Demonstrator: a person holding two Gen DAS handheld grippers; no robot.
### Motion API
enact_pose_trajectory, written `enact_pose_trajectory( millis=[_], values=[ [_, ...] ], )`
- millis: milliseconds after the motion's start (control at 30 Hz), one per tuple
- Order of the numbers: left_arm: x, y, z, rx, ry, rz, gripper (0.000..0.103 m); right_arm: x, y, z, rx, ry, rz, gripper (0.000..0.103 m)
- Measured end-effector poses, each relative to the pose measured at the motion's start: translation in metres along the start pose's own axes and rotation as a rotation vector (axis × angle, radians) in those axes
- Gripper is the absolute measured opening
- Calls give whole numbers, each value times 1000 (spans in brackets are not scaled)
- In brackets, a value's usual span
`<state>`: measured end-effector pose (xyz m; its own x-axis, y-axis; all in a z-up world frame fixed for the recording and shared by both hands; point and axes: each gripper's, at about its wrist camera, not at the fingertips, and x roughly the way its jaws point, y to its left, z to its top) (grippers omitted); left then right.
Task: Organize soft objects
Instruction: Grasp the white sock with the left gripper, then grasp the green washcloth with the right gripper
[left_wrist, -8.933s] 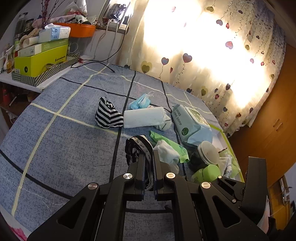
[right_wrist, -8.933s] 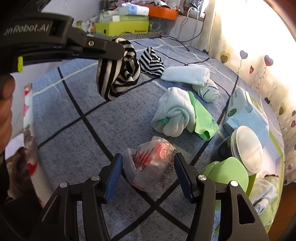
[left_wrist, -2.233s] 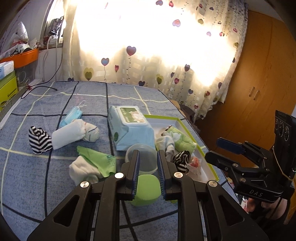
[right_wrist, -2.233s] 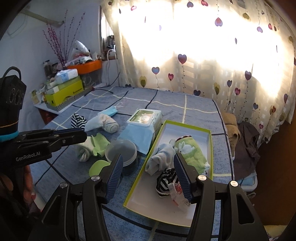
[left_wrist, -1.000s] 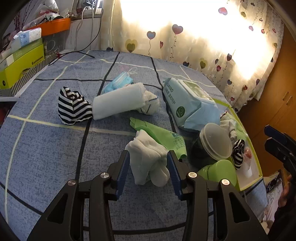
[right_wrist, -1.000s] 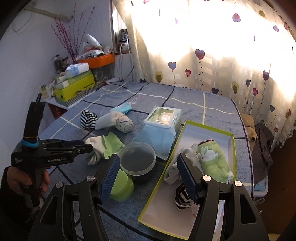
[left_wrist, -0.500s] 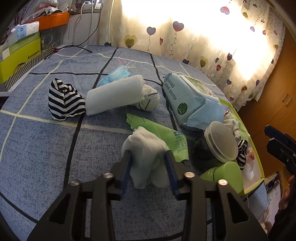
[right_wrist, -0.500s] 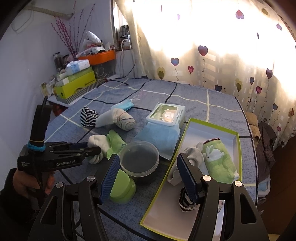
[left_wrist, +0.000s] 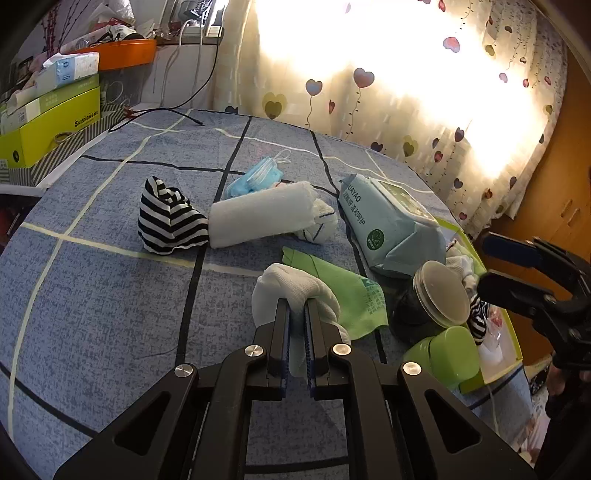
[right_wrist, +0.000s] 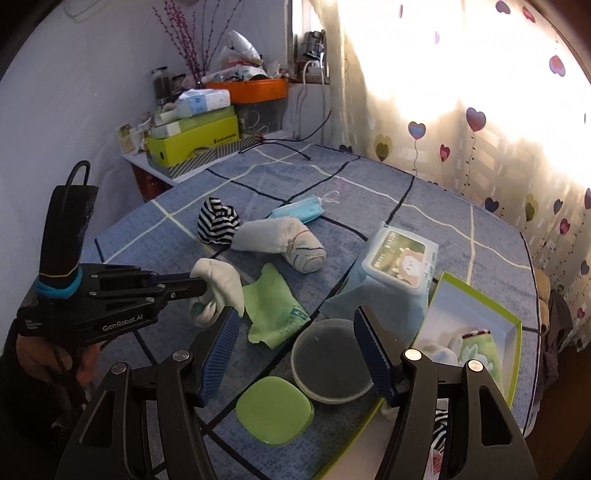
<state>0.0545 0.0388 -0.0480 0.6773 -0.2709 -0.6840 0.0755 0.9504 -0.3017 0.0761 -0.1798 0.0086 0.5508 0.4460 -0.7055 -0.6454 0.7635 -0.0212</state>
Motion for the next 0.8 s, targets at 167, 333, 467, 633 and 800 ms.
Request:
enact_pose_trajectory(
  millis=[167,333,467,633,800],
  values=[
    [-10,12,2,-32,-34,7,7,17,6,10,-31,41,19,65],
    [-21,21,5,-43,-69,9,7,40,19,24,-132,121,51,65],
    [-27,29,6,-58,-85,13,7,72,27,35,-221,232,89,65],
    [-31,37,7,-73,-93,24,7,113,28,40,-257,366,104,65],
    [-33,42,8,-76,-101,42,7,143,36,39,-306,468,103,65]
  ],
)
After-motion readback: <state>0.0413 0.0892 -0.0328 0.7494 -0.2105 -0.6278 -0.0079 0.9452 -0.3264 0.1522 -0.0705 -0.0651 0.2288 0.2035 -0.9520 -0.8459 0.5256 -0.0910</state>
